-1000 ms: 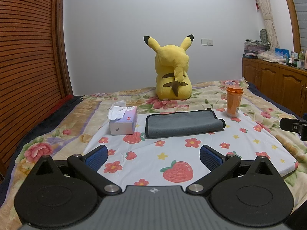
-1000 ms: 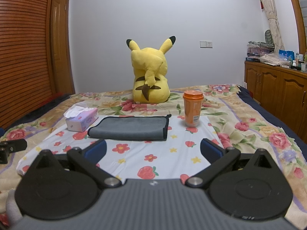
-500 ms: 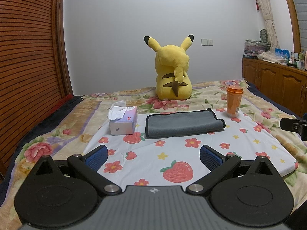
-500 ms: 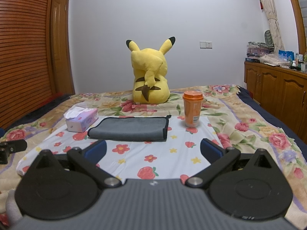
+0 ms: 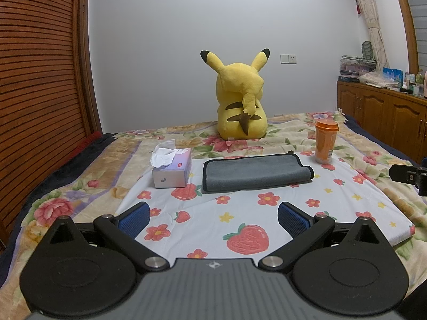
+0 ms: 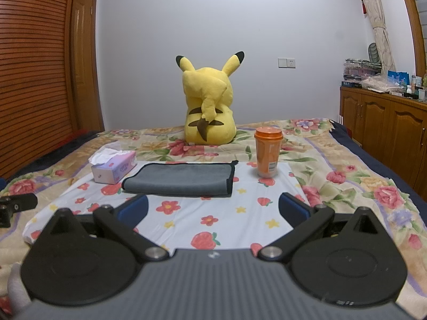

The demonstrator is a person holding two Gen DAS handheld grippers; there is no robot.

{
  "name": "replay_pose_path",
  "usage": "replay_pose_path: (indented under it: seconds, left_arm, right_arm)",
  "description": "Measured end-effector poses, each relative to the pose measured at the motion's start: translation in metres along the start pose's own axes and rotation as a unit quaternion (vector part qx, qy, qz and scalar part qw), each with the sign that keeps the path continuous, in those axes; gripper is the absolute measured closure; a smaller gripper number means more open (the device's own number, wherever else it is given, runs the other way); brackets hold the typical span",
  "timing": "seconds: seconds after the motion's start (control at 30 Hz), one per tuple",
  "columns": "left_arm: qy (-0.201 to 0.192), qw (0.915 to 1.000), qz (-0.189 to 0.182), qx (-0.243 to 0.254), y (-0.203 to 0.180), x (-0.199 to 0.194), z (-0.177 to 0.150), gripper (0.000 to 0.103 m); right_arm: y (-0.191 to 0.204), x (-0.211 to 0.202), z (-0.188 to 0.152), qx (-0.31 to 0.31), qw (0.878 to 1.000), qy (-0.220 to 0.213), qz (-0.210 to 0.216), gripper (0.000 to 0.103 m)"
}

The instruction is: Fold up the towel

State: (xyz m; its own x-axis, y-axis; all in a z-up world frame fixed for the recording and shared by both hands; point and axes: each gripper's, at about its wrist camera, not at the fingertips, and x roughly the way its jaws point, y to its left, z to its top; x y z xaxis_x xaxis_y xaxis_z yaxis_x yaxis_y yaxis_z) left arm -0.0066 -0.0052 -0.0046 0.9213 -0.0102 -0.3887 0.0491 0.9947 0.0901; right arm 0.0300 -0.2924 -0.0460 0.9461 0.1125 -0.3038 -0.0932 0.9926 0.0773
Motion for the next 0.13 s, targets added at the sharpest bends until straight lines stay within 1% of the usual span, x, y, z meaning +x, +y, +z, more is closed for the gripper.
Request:
replay_pose_path:
  seconds: [0.13]
  left_arm:
    - [0.0,1.0,0.0,0.001,0.0004,0.0,-0.0002,0.0]
  right_arm:
    - [0.0,-0.0001,0.0,0.0,1.0,0.0,0.0,0.0]
